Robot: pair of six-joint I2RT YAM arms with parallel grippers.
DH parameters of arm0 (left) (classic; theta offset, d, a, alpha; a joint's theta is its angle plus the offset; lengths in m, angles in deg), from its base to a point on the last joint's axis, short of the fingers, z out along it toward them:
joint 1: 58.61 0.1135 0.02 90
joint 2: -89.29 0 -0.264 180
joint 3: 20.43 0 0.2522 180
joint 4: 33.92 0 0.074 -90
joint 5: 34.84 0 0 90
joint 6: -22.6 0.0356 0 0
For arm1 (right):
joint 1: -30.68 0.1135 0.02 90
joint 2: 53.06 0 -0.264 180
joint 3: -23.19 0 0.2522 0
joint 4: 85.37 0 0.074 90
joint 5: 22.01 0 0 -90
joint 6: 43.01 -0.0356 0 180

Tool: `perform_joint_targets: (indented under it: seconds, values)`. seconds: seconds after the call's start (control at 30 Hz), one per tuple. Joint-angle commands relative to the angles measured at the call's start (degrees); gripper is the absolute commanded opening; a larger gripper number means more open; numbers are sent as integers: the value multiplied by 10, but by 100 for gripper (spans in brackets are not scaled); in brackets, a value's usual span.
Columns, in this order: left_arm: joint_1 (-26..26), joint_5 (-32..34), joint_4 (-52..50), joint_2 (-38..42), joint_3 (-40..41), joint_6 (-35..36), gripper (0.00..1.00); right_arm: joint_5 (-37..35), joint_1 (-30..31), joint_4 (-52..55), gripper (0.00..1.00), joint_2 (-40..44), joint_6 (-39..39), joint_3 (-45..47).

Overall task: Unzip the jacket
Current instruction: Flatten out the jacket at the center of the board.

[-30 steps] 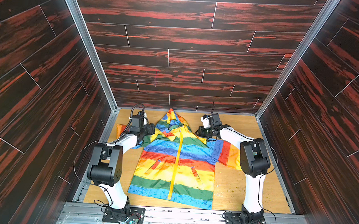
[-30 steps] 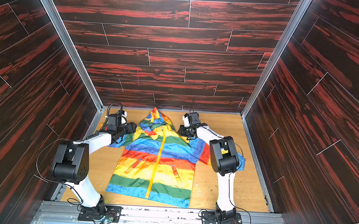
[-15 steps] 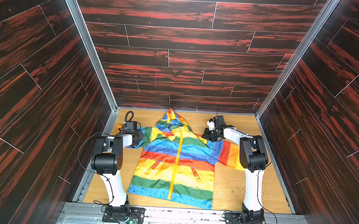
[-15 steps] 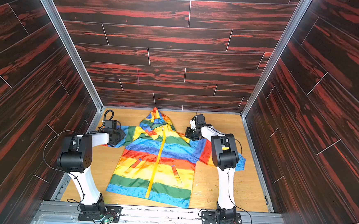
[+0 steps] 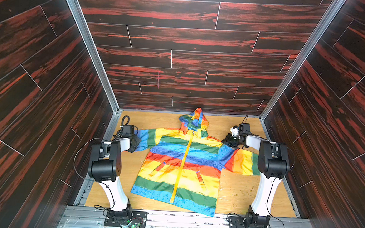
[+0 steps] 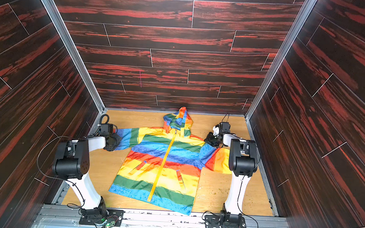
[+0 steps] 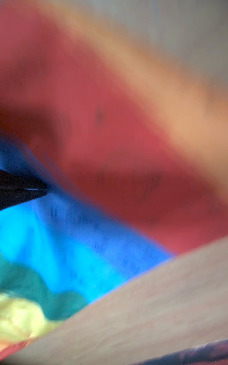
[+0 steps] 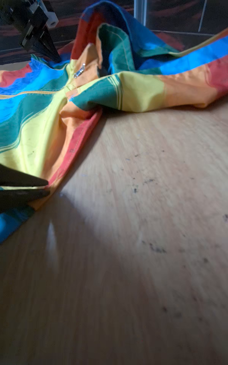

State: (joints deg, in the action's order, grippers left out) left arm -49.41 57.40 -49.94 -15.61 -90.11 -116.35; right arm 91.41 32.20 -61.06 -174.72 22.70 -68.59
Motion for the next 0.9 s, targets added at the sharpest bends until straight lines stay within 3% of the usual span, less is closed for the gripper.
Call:
perform_joint_targets:
  seconds: [0.0,0.13,0.27,0.3,0.37,0.47,0.63,0.87]
  values:
    - [14,59,-49,42,53,-17,0,26,6,12,17,27,38,2]
    - [14,95,-58,126,82,-5,0,16,32,59,37,39,91,-45]
    - [13,88,-36,209,94,32,0,-19,64,103,45,53,119,-89]
    - [13,76,-29,221,91,46,7,-30,73,114,46,57,123,-98]
    - [10,55,-33,225,74,64,28,-74,85,133,46,66,118,-109]
    - [3,11,-62,187,20,85,44,-154,83,143,45,106,66,-81]
    - [-21,-29,-70,106,-49,102,47,-202,36,133,40,193,15,35]
    - [-51,-59,-9,54,-79,105,42,-142,-104,99,23,259,-22,167]
